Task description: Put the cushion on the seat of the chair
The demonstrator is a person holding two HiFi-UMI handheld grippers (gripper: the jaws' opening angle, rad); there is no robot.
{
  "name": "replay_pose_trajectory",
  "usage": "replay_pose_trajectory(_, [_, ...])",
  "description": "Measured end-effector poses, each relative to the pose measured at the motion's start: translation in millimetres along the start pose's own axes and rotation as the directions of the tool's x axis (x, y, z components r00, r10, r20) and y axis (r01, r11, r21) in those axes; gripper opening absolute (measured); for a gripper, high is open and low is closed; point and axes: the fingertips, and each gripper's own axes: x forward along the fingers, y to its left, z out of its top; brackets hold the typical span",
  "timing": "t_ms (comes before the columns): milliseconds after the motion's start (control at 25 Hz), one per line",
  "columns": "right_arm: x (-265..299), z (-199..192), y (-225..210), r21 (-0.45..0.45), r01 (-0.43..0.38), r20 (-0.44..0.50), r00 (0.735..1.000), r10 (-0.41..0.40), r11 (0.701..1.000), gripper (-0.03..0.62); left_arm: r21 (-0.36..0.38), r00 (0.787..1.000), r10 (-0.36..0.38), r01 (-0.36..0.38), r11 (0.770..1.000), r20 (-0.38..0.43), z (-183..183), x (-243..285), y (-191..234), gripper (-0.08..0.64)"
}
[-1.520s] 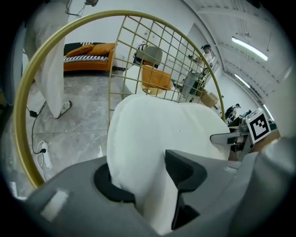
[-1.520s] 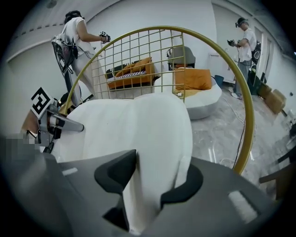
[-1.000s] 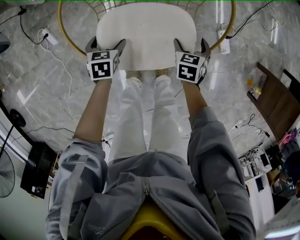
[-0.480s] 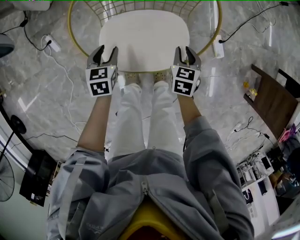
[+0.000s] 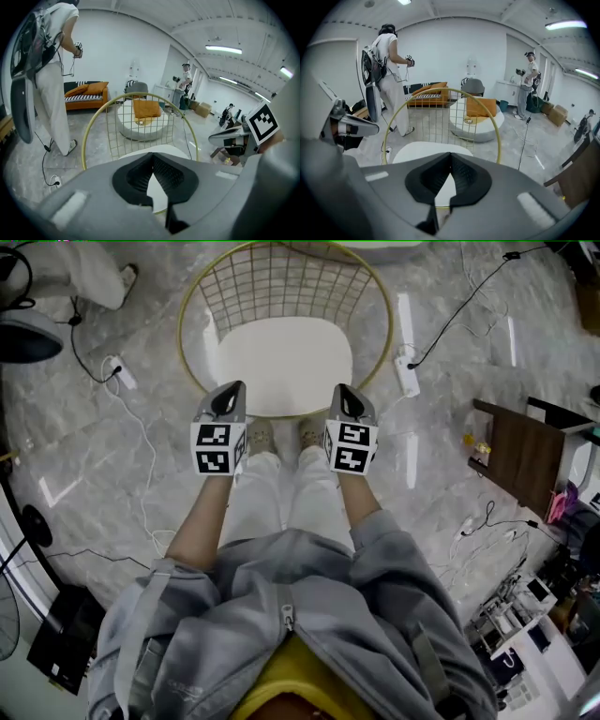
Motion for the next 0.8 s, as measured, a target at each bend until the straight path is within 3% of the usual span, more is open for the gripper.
replay_pose_trajectory(200, [-85.3,51.2,21.6,0.039,0.011,0.128,0.992,-0.016,0.999,-0.002,0.013,0.995,-0.045,0.044,0.999,0.091,47.3,-74.3,-32.5,0.006])
replay_pose_trajectory(360, [-152.3,108.5,44.8,0.007,0.012,0.280,0.960,-0.013,1.000,0.000,0.055,0.973,-0.068,0.057,0.997,0.222,103.1,-136.7,-51.6,0.006])
replay_pose_trajectory(560, [-229.3,167.2,81.1,-0.043,-0.002,0.450,0.893,0.021,0.999,0.000,0.105,0.919,-0.078,0.040,0.994,0.387,159.5,-218.8,-64.3,0.006])
replay_pose_trajectory(800, [-304.5,232.7,83.8,-0.096,0.011,0.619,0.784,0.051,0.995,0.000,0.148,0.831,-0.096,0.017,0.989,0.548,230.8,-284.8,-92.7,0.006])
